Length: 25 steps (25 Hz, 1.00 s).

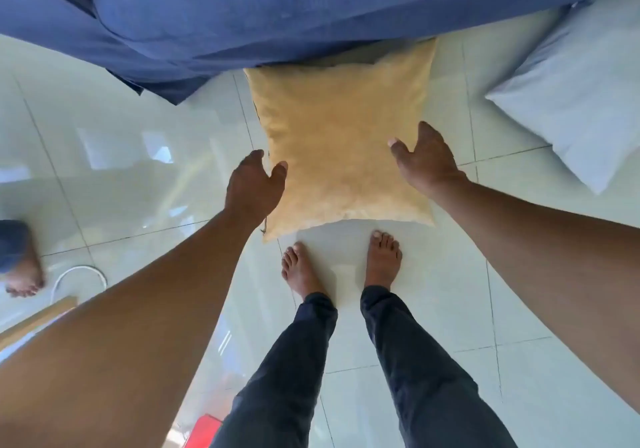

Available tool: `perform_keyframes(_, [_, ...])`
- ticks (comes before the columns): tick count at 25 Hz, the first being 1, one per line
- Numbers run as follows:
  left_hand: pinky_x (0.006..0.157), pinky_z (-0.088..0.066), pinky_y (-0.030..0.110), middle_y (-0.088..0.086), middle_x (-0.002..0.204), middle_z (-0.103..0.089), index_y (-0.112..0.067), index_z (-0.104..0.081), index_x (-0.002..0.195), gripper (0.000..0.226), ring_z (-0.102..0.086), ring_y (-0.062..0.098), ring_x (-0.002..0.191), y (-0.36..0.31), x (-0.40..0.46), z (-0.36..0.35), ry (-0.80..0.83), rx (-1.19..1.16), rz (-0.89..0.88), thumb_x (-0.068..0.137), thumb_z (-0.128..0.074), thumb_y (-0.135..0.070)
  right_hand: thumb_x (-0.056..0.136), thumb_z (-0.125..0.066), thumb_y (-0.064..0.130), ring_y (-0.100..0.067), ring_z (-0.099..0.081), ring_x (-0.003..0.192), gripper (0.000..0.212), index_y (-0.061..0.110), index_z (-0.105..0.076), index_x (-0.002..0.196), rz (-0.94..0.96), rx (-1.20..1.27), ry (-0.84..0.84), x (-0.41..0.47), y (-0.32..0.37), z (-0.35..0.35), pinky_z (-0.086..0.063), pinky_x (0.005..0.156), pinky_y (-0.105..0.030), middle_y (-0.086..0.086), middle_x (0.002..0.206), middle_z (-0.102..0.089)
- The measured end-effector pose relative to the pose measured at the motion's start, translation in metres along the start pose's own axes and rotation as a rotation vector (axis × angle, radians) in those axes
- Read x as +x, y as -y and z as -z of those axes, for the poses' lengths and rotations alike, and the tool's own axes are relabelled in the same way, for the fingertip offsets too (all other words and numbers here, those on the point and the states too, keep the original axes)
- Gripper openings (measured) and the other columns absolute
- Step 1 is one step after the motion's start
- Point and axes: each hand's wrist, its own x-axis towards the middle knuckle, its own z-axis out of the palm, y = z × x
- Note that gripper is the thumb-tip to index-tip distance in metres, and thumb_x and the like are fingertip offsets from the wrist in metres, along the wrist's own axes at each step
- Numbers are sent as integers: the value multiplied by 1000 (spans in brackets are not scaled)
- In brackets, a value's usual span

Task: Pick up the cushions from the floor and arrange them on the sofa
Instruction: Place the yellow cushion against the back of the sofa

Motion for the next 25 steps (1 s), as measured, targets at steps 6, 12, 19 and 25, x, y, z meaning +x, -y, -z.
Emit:
perform_keyframes(6, [102, -43, 30, 8, 150, -59, -11, -53, 150, 69, -56, 29, 134, 33, 118, -55, -52, -340, 236, 97, -58, -54, 97, -51, 67, -32, -48, 143, 81, 9, -43, 153, -172, 216, -172, 108, -39, -45, -38, 116, -40, -11, 156, -49])
perform_keyframes(12, [122, -27, 38, -5, 164, -37, -25, -31, 155, 49, -30, 18, 153, 172, 71, -242, -50, -201, 517, 106, -30, -22, 73, -89, 15, -38, -69, 102, 72, 10, -46, 130, -230, 14, -280, 77, -213, -247, -56, 89, -45, -17, 115, -70])
perform_keyframes(19, [123, -25, 37, -3, 171, -32, -28, -30, 160, 58, -26, 21, 158, 221, 49, -286, 81, -87, 401, 104, -36, -41, 75, -73, 1, -40, -65, 111, 35, 5, -67, 109, -125, 33, -176, 44, -266, -291, -52, 91, -45, -19, 110, -71])
perform_keyframes(25, [97, -49, 39, -9, 112, -73, -29, -69, 114, 50, -66, 15, 103, 10, -60, 16, 252, -744, 459, 86, -61, -70, 80, -68, 75, -13, -58, 82, 57, 22, -65, 101, -337, 529, 42, -48, 3, 48, -41, 71, -28, 8, 90, -64])
